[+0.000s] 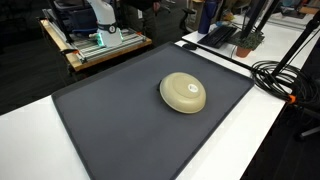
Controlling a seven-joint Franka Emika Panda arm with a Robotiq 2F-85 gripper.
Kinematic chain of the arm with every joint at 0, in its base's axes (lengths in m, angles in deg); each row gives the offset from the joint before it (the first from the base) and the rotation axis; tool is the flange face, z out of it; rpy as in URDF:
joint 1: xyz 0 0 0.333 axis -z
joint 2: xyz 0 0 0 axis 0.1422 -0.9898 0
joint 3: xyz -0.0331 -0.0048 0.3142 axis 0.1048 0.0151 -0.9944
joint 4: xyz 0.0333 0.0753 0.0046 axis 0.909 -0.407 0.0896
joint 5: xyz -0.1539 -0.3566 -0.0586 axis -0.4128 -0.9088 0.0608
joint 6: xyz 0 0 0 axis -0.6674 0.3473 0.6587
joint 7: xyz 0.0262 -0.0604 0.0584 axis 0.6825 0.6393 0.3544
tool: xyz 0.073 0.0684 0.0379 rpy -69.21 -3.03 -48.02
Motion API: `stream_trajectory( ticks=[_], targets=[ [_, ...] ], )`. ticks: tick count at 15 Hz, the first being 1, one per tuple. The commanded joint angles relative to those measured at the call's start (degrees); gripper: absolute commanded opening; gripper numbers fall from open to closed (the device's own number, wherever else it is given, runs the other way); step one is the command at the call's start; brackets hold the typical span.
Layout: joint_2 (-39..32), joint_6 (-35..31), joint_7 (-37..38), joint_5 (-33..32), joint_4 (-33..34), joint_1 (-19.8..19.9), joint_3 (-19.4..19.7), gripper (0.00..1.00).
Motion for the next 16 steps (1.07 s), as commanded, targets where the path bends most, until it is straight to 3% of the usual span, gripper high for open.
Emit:
stream_trajectory(
  ticks=[1,3,9,16],
  targets=[
    [0.0,0.2,0.0,-0.1,0.1,-0.5,0.5,1.00],
    [0.5,-0.7,-0.4,1.7,-0.7,-0.6,0.9,1.00],
    [4.8,-9.0,-0.7,22.2,-12.3,-2.2,1.5,1.00],
    [6.8,-34.1,0.8,45.9,-27.9,-8.6,-1.8,1.00]
  ],
)
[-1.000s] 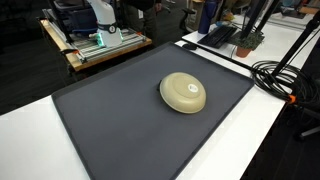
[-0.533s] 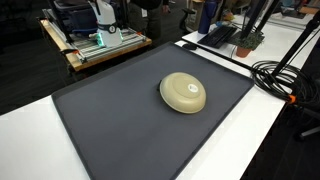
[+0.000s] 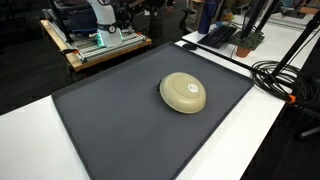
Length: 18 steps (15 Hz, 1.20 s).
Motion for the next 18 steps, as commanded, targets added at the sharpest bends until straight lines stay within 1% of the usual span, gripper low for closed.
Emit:
stream_trajectory(
  ticks=[1,2,3,4,7,8,9,12,14,16,18],
  targets=[
    [2.7,-13.5,-1.0,13.7,-7.9,-4.8,-1.5,1.00],
    [0.4,-7.9,-0.1,7.4,-4.0,-2.8,-0.9,1.00],
    [0.4,-10.9,-0.3,10.1,-5.4,-3.9,-1.4,1.00],
    [0.5,-12.3,-0.3,11.1,-6.2,-4.6,-1.8,1.00],
    [1.0,-12.8,-0.3,11.9,-6.7,-4.7,-1.8,1.00],
    [-0.2,-16.3,0.2,14.9,-6.5,-5.4,-2.0,1.00],
    [-1.1,-17.8,0.7,17.7,-6.4,-5.9,-1.9,1.00],
    [-3.8,-27.4,-1.7,31.5,-6.7,-8.3,-2.4,1.00],
    [-5.6,-33.0,-2.9,40.8,-6.5,-10.9,-2.2,1.00],
    [-7.0,-37.5,-5.7,50.1,-6.0,-13.2,-2.4,1.00],
    [-7.9,-40.3,-10.6,58.9,-5.3,-15.2,-2.4,1.00]
  ],
)
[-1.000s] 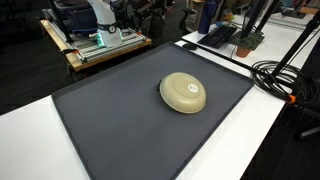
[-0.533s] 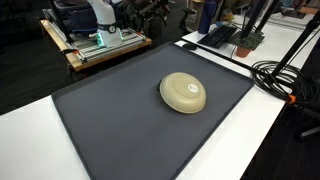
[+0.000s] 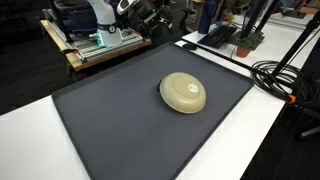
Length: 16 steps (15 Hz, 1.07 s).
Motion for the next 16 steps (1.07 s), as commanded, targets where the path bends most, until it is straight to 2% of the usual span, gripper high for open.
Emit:
stream_trajectory(
  ticks=[1,3,5,6,12,15,16],
  targets=[
    [-2.1,-4.7,-8.9,15.6,1.6,-3.1,-0.2,1.00],
    [-3.1,-4.9,-16.5,24.1,1.9,-3.8,-0.4,1.00],
    [-5.3,-3.5,-21.7,28.7,1.5,-3.6,-0.4,1.00],
    [-2.7,-3.8,-17.2,24.2,0.6,-3.4,-0.4,1.00],
    [-3.5,-3.7,-18.1,24.7,0.6,-3.4,-0.4,1.00],
    [-4.0,-3.0,-27.5,34.4,2.5,-3.4,-0.6,1.00],
    [-4.1,-4.1,-33.2,40.7,3.7,-3.3,-0.9,1.00]
  ],
)
